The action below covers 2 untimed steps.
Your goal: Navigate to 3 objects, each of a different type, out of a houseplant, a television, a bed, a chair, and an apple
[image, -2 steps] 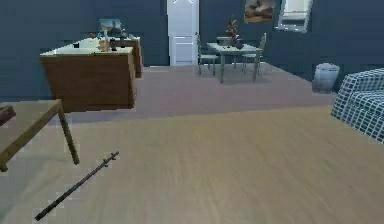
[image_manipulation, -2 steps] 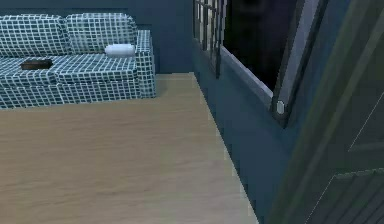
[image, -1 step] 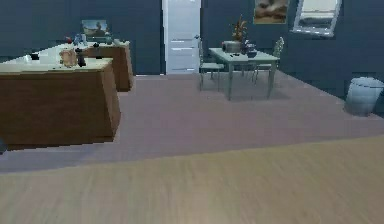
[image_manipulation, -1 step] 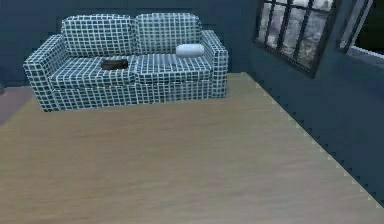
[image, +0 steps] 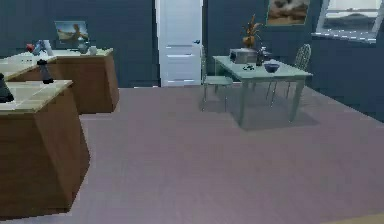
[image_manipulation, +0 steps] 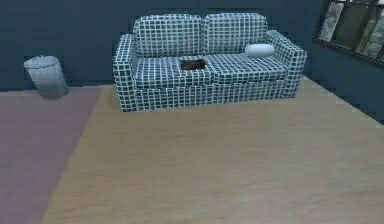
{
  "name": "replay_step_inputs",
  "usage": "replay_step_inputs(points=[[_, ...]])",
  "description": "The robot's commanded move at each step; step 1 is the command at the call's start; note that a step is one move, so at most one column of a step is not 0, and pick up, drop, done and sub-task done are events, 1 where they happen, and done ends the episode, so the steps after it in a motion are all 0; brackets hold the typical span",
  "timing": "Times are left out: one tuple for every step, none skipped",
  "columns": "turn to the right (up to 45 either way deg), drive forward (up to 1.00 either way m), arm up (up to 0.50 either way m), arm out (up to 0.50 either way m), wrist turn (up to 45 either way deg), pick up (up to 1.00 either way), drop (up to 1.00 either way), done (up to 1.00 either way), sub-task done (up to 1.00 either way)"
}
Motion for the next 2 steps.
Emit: replay_step_inputs(points=[[0.0, 1.0, 0.0, 0.0, 0.0, 0.0, 0.0, 0.0, 0.0], [-3.0, 0.0, 0.0, 0.0, 0.0, 0.0, 0.0, 0.0, 0.0]])
